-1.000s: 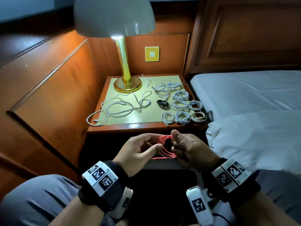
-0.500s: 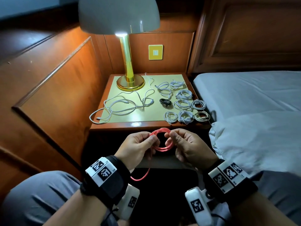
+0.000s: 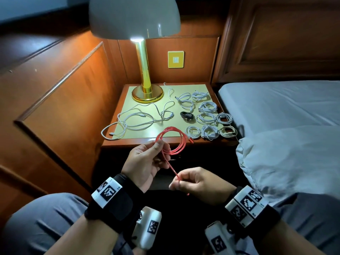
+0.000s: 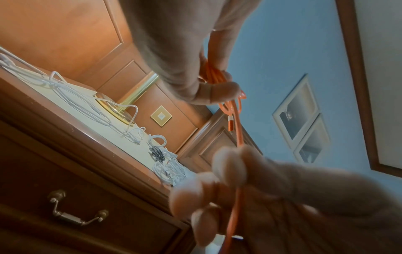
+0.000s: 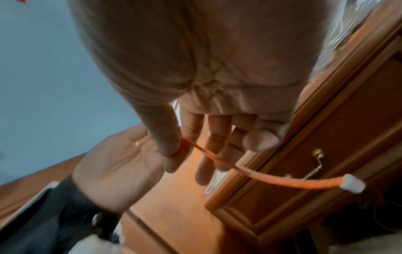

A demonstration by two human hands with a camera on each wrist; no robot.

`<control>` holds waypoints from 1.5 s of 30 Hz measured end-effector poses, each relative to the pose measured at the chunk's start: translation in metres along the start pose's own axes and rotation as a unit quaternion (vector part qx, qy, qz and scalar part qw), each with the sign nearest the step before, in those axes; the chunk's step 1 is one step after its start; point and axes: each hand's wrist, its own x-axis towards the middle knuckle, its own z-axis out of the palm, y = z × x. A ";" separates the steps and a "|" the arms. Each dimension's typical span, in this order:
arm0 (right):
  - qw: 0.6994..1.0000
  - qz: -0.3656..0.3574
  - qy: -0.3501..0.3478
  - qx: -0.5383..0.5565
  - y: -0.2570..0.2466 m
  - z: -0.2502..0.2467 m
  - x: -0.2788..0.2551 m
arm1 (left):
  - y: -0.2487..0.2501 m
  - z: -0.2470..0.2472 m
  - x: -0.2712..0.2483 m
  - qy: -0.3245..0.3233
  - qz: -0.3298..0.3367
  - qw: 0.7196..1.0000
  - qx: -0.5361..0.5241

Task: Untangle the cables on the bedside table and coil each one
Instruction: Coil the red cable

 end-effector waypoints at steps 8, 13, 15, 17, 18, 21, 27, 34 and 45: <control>0.991 0.058 0.114 0.028 0.005 -0.060 -0.010 | 0.015 -0.014 0.000 -0.122 -0.036 0.992 0.014; 0.984 0.089 0.142 0.055 0.007 -0.082 -0.015 | 0.011 -0.015 -0.005 -0.214 -0.024 0.956 0.199; 0.981 0.070 0.159 0.083 0.007 -0.085 -0.016 | 0.005 -0.018 -0.003 -0.202 0.010 0.913 0.354; 0.984 0.041 0.157 0.077 0.005 -0.081 -0.016 | 0.000 -0.021 -0.001 -0.173 0.031 0.880 0.442; 0.986 0.025 0.150 0.073 0.003 -0.078 -0.015 | -0.003 -0.021 0.000 -0.157 0.034 0.873 0.460; 0.989 -0.006 0.136 0.063 0.000 -0.066 -0.012 | -0.007 -0.021 0.002 -0.129 0.059 0.863 0.485; 0.998 -0.031 0.043 -0.028 0.004 -0.035 0.001 | -0.011 -0.021 0.000 -0.181 0.197 0.786 0.557; 0.996 -0.062 0.034 -0.061 0.002 -0.022 0.007 | -0.013 -0.020 0.005 -0.172 0.271 0.768 0.554; 0.974 -0.086 0.196 0.071 -0.002 -0.027 0.006 | -0.015 -0.010 0.001 0.009 0.346 0.769 0.538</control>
